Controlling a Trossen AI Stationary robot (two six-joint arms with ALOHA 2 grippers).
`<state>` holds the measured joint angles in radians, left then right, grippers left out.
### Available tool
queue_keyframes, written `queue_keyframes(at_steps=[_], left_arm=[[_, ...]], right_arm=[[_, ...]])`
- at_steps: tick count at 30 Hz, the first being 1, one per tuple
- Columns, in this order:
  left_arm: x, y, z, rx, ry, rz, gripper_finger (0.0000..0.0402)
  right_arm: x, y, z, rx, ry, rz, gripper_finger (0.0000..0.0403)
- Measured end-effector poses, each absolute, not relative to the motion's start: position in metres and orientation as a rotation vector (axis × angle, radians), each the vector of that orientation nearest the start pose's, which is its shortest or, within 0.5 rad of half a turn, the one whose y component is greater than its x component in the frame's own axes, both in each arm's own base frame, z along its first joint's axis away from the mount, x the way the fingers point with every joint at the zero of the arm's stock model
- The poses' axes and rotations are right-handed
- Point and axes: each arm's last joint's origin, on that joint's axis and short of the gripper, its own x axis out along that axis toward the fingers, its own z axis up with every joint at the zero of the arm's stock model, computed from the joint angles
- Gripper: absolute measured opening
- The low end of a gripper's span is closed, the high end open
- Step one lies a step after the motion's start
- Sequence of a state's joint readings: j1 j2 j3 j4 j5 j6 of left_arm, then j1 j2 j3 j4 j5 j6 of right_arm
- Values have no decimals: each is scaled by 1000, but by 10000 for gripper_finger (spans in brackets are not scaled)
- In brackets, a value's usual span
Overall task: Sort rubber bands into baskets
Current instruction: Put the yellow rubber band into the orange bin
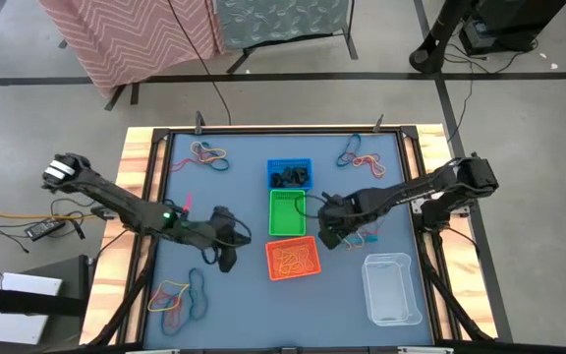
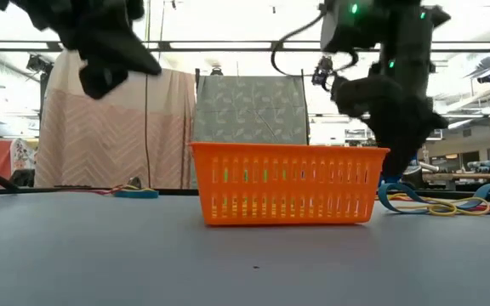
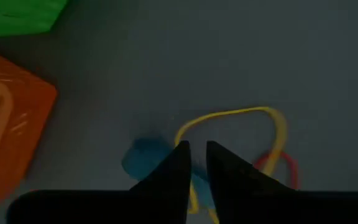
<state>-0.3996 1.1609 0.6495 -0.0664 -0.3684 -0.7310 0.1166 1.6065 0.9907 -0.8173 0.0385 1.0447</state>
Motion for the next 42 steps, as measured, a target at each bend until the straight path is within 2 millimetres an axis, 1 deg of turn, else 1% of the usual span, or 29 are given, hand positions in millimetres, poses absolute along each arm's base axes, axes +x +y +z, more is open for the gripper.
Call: queue_keyframes(at_steps=[2, 6, 11, 14, 26, 28, 29, 31, 33, 34, 36, 37, 40, 42], left_arm=[[216, -80, 237, -495, 465, 164, 1], [209, -76, 248, -502, 408, 169, 1], [209, -75, 248, -501, 410, 178, 2], [210, -76, 246, -499, 416, 182, 2], [210, -75, 246, -496, 418, 187, 3], [210, -75, 246, -494, 421, 187, 3], [210, -75, 246, -492, 422, 187, 3], [210, -75, 246, -478, 423, 181, 3], [210, -76, 246, -473, 422, 178, 3], [210, -76, 246, -473, 421, 177, 3], [210, -76, 247, -464, 413, 173, 3], [210, -76, 247, -454, 411, 174, 4], [211, -75, 247, -444, 400, 185, 4], [211, -75, 248, -429, 396, 193, 4]], right_arm=[[276, 24, 171, 823, 1295, -657, 84], [276, 13, 163, 937, 1242, -718, 122], [271, 7, 158, 1026, 1213, -850, 162], [270, 6, 155, 1067, 1191, -912, 172], [276, 7, 135, 1195, 1163, -1096, 165], [276, 9, 132, 1189, 1169, -1112, 151], [276, 10, 132, 1180, 1170, -1112, 136], [275, 13, 132, 1147, 1164, -1110, 88], [276, 17, 137, 1090, 1150, -1099, 29], [277, 18, 140, 1055, 1144, -1089, 17], [277, 21, 152, 998, 1133, -1088, 11], [280, 22, 163, 976, 1099, -1059, 8], [292, 29, 204, 927, 946, -937, 6], [299, 37, 229, 876, 864, -853, 5]])
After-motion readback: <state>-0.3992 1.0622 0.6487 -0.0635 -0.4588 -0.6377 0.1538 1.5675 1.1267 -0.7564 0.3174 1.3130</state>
